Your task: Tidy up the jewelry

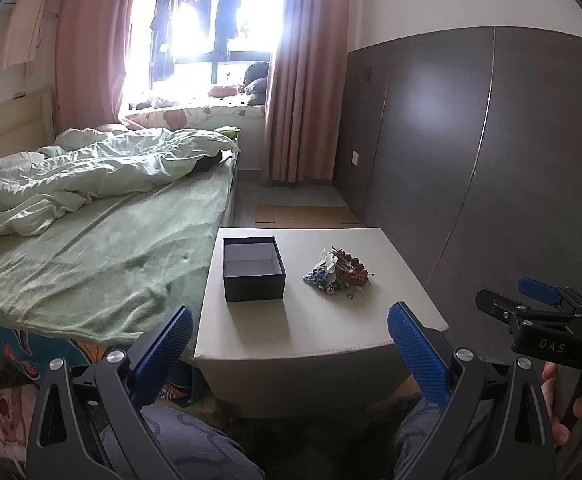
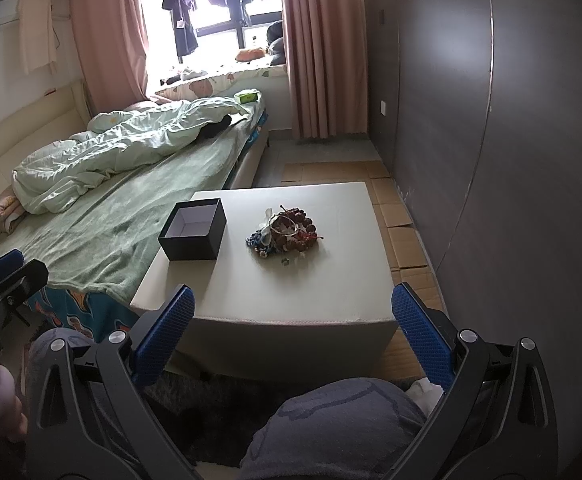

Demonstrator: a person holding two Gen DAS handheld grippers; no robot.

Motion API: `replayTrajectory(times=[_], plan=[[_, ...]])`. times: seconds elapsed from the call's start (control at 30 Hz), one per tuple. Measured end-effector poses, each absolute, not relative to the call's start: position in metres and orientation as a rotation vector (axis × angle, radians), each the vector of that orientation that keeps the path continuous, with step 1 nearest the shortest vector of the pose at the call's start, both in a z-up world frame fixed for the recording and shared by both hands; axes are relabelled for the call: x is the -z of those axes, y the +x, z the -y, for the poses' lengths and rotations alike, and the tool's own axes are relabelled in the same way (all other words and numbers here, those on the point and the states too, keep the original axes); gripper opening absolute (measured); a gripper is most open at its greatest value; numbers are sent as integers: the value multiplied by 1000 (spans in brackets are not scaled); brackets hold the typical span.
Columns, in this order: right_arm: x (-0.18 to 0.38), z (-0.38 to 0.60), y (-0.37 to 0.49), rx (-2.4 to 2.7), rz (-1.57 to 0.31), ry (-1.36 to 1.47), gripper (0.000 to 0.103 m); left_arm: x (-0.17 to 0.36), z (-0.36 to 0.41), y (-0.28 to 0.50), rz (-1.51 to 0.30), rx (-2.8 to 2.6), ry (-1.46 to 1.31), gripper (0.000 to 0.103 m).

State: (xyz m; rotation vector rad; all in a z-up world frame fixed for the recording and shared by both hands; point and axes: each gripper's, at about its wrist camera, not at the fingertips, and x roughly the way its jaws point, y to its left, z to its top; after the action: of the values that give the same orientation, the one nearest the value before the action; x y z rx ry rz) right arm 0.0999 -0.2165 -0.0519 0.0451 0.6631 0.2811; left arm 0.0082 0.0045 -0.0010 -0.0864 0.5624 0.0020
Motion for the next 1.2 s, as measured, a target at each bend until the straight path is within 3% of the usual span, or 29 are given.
replayTrajectory(times=[0.7, 0.9, 1.0, 1.07, 1.2], plan=[[79, 207, 171, -260, -729, 70, 99, 30, -13, 79, -628, 58, -109, 95], [91, 206, 209, -264, -764, 80, 97, 41, -12, 117, -664, 101, -116, 81], [95, 205, 230, -273, -789, 85, 90, 47, -12, 144, -687, 123, -117, 78], [97, 204, 244, -270, -805, 87, 85, 50, -11, 159, -701, 134, -112, 70], [102, 208, 273, -260, -838, 112, 84, 56, -11, 190, -736, 160, -103, 64]])
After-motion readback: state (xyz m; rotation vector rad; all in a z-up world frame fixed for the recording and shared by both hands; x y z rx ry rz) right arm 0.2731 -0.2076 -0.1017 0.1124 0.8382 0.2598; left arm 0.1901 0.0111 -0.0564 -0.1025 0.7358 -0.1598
